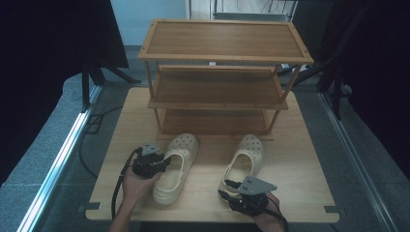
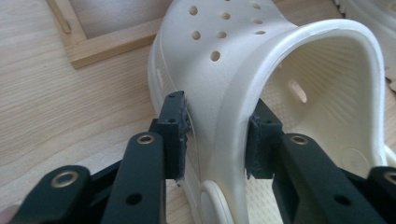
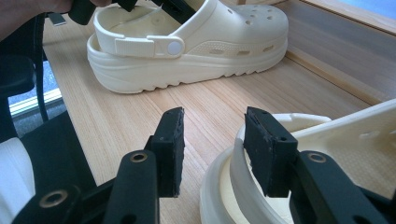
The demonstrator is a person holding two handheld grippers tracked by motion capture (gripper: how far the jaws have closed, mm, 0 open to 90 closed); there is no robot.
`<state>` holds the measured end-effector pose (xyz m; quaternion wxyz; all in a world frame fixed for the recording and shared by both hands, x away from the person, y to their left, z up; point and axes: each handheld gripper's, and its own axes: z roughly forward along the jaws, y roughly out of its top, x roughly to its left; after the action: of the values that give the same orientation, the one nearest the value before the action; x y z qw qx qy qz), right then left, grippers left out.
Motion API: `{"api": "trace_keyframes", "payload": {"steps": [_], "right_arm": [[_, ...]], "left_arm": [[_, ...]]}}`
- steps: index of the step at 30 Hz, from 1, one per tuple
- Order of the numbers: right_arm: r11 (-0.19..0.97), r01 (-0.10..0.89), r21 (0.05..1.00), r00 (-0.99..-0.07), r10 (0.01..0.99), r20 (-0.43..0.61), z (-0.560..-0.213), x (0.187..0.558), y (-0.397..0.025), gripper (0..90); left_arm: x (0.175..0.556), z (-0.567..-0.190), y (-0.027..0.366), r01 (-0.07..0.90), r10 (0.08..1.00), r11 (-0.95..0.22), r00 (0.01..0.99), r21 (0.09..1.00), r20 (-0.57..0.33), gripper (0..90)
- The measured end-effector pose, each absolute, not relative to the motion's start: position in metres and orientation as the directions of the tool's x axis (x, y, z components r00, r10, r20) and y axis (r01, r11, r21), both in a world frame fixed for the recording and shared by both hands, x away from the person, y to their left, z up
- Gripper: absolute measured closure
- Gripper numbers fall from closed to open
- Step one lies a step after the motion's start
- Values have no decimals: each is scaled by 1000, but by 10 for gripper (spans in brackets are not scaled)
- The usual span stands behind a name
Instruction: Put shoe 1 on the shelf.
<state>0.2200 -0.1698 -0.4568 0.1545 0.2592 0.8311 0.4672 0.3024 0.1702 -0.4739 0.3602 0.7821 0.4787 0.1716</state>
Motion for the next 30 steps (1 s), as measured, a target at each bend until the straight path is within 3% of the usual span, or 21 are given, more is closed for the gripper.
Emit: {"api": "trace_keyframes", "payload": {"steps": [10, 23, 30], "right_arm": [[436, 287, 853, -816, 578, -21, -458, 221, -169, 576], [433, 287, 855, -815, 578, -19, -457, 220, -170, 576], [430, 288, 855, -815, 579, -16, -456, 221, -171, 576]], "left_arm": [[297, -471, 167, 585, 899, -312, 436, 749, 34, 803], [300, -465, 173, 565, 906, -237, 422, 790, -30, 829], [307, -458, 166, 541, 905, -242, 425, 805, -14, 827]]}}
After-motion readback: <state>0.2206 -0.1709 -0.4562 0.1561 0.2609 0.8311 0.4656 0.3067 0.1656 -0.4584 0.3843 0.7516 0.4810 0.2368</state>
